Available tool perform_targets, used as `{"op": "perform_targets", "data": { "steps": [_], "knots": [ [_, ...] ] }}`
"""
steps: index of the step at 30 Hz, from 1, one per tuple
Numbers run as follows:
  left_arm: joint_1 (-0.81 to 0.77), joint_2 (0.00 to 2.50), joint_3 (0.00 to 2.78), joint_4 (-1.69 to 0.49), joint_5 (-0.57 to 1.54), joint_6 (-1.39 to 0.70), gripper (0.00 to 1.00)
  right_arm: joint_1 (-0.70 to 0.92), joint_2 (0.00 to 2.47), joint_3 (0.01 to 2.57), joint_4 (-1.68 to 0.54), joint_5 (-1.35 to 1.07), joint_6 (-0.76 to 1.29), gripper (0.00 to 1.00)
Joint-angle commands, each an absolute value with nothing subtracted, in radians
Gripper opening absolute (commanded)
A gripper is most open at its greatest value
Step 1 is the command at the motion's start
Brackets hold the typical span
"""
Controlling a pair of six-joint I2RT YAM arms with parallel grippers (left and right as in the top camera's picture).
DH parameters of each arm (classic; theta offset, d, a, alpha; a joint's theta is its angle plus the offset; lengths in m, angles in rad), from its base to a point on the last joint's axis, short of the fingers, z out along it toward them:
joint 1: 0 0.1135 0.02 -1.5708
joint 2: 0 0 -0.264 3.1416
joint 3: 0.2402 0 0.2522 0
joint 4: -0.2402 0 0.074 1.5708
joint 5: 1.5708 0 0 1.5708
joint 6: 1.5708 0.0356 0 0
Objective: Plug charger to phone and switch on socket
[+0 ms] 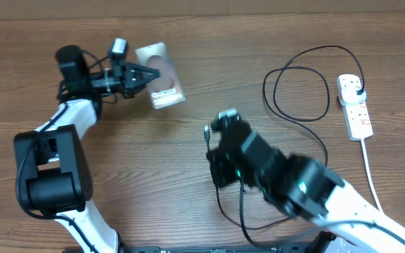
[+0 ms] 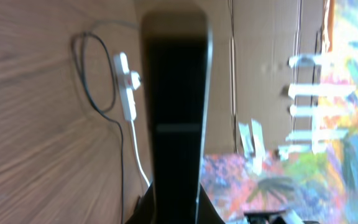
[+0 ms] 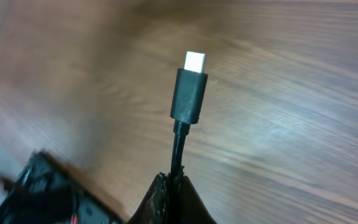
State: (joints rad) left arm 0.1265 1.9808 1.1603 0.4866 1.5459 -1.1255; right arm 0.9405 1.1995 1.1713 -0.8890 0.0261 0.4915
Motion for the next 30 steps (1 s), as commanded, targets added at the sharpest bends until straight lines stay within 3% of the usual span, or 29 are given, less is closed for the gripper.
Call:
{"op": "perform_targets", "data": {
  "steps": [1, 8, 18, 30],
  "knots": [
    [0.04, 1.971, 1.172, 0.503, 1.58, -1.09, 0.04, 1.009, 1.173, 1.027, -0.816, 0.026, 0.506, 0.04],
    [-0.075, 1.971, 1.172, 0.554, 1.58, -1.076, 0.04, 1.028, 1.203, 0.946, -0.69, 0.124, 0.53, 0.04],
    [-0.094, 1.971, 1.172, 0.55, 1.58, -1.063, 0.04, 0.974, 1.22, 0.946, -0.614, 0.155, 0.598, 0.04],
    [-0.094, 1.971, 1.172, 0.55, 1.58, -1.081, 0.04, 0.865, 1.295, 0.946, -0.549, -0.03, 0.597, 0.04]
  ]
}}
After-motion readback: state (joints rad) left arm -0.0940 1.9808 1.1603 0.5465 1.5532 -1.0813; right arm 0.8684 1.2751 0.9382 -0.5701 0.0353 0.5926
